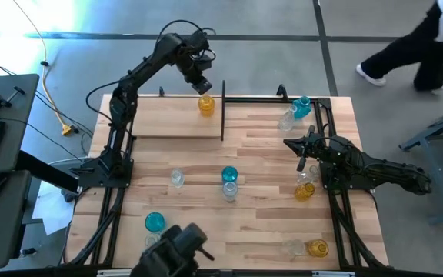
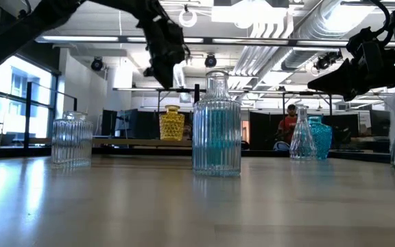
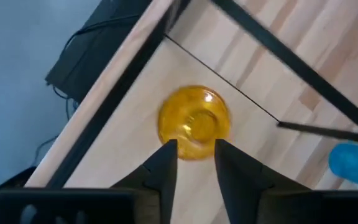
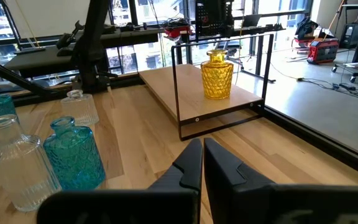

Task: Sort vases onto shelf
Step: Put the yellow vase on the shelf

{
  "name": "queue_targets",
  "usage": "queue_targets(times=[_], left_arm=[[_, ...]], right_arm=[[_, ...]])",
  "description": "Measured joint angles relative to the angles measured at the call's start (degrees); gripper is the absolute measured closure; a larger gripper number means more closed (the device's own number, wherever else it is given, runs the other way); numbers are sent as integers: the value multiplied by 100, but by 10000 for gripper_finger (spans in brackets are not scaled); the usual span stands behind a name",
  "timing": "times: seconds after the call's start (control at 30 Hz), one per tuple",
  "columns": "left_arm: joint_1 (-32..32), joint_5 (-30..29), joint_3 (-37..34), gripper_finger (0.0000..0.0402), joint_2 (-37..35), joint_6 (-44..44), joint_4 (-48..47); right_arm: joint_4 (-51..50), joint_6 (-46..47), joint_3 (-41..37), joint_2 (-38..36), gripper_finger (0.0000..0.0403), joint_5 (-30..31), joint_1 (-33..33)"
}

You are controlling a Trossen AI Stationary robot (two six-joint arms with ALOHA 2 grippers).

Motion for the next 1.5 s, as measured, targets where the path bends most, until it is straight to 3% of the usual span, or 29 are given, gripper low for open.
queue_targets(times=[0.13, 0.27, 0.63, 0.77, 1.07, 1.5], left_arm=[[-374, -263, -239, 355, -226, 137, -115], [-702, -293, -1091, 396, -521, 125, 176], [-857, -593, -4942, 401, -2300, -997, 3112], [-811, -584, -5816, 401, -2507, -1371, 4320], [-782, -1091, -6201, 401, -2502, -1417, 5319], [-712, -1191, -6201, 401, -2502, -1412, 5555]], right_arm=[[0, 1, 0, -2, 402, 0, 2], [0, 0, 0, -2, 402, 0, 0], [2, 2, 0, -2, 402, -2, 0], [1, 2, -1, -2, 402, 0, 2], [0, 2, -1, -2, 402, 0, 1], [2, 2, 0, 0, 402, -2, 2]])
